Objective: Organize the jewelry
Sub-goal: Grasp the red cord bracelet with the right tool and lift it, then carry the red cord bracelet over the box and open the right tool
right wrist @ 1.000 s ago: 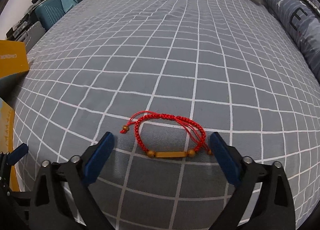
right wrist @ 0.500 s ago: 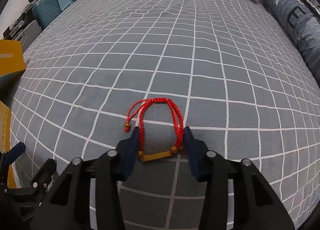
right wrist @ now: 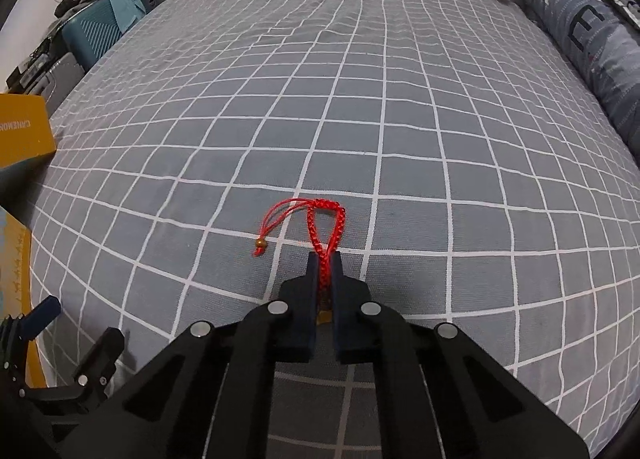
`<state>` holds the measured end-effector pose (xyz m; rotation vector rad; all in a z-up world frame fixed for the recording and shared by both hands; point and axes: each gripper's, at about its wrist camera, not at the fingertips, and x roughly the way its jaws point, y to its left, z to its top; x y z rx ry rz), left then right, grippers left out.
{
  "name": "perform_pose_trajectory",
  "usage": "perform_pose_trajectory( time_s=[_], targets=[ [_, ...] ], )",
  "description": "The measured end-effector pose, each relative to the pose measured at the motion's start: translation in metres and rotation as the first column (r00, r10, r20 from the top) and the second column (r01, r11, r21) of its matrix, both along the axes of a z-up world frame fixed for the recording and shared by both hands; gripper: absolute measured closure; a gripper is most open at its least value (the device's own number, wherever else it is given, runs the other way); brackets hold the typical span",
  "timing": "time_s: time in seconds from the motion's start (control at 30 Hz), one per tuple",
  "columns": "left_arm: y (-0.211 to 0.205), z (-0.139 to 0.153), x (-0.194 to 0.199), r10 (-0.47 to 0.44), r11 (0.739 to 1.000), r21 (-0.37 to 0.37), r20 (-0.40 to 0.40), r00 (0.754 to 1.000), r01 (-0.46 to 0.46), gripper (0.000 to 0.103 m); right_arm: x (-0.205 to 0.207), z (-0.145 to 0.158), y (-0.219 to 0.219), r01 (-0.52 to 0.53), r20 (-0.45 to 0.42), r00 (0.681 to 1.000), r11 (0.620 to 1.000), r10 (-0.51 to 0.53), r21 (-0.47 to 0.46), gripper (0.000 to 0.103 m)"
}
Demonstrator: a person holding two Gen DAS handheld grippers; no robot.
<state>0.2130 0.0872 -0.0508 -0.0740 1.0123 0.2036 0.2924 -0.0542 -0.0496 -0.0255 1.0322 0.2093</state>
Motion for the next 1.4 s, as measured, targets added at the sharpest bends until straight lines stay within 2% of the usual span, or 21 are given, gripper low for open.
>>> perform_pose_trajectory(
  time_s=[0.43,0.83,0.97,1.17,1.4],
  targets=[
    [-0.008,0.026,-0.022,-0.021,1.0,-0.009,0.036,0.999,0.021,0.006,-0.02,0.027,0.005,0.002,0.036,0.999,1.0,-0.002,-0.01,0.099],
    [-0.004,0.077,-0.062,-0.024,0.999,-0.027,0.11,0.994,0.027,0.006,-0.057,0.084,0.009,-0.011,0.122,0.992,1.0,0.013,-0.015,0.099],
    [0.008,0.097,-0.079,-0.012,0.998,-0.064,0.127,0.992,0.02,0.006,-0.072,0.105,0.019,-0.031,0.157,0.987,0.999,0.033,-0.018,0.099],
    [0.034,0.121,-0.107,0.026,0.999,-0.05,0.16,0.987,-0.018,0.006,-0.099,0.137,0.048,-0.085,0.216,0.973,0.996,0.087,-0.021,0.099],
    [0.087,0.138,-0.144,0.109,0.994,-0.029,0.18,0.978,-0.106,0.006,-0.135,0.171,0.107,-0.189,0.276,0.943,0.982,0.185,-0.013,0.099]
  ],
)
